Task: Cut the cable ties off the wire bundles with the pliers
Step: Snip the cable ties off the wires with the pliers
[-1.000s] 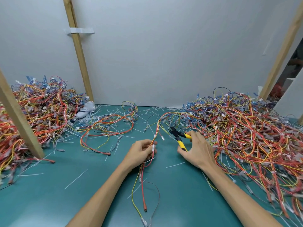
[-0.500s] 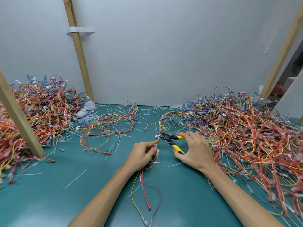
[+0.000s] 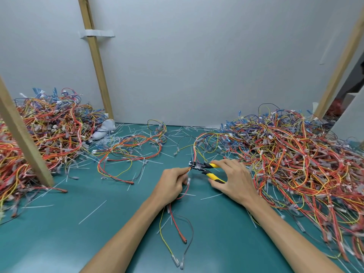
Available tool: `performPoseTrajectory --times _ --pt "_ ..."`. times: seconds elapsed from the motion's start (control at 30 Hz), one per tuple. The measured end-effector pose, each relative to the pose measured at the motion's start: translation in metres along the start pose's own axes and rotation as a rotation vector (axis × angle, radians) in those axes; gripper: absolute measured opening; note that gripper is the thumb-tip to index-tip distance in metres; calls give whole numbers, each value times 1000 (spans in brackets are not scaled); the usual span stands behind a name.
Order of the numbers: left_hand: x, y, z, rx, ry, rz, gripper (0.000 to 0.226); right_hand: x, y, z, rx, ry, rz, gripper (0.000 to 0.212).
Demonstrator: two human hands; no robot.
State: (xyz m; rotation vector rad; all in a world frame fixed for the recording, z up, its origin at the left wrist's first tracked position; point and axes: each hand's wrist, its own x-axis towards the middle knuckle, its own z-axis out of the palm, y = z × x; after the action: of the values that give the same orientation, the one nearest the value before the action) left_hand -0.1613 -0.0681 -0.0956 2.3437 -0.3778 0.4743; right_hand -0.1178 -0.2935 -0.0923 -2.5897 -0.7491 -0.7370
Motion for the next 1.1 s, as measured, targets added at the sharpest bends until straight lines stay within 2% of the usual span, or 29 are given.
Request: performPoseTrajectory --times 0.13,0.27,0.37,0.5,0.6,0.67,0.73,0.97,1.1 --pt "0 -5 -7 96 37 -87 41 1 3 1 14 -41 -41 46" --pt "1 -6 -14 371 12 -89 46 0 -6 2 21 -57 -80 42" --pt "2 0 -17 493 116 -25 45 0 -13 1 79 -104 -19 46" --pt "1 6 -15 303 268 105 17 0 -12 -3 308 -92 111 38" --pt "0 4 -13 121 286 98 15 4 -12 -10 459 -270 181 53" --pt "0 2 -13 35 285 77 11 6 -12 -15 541 -374 217 54" --pt "2 0 -13 -47 290 56 7 7 -11 -17 600 -403 233 51" --pt "3 -6 -15 -203 219 -104 15 0 -17 -11 464 -291 181 56" --pt "4 -9 -15 -292 158 -219 19 -3 -20 -7 340 -220 142 46"
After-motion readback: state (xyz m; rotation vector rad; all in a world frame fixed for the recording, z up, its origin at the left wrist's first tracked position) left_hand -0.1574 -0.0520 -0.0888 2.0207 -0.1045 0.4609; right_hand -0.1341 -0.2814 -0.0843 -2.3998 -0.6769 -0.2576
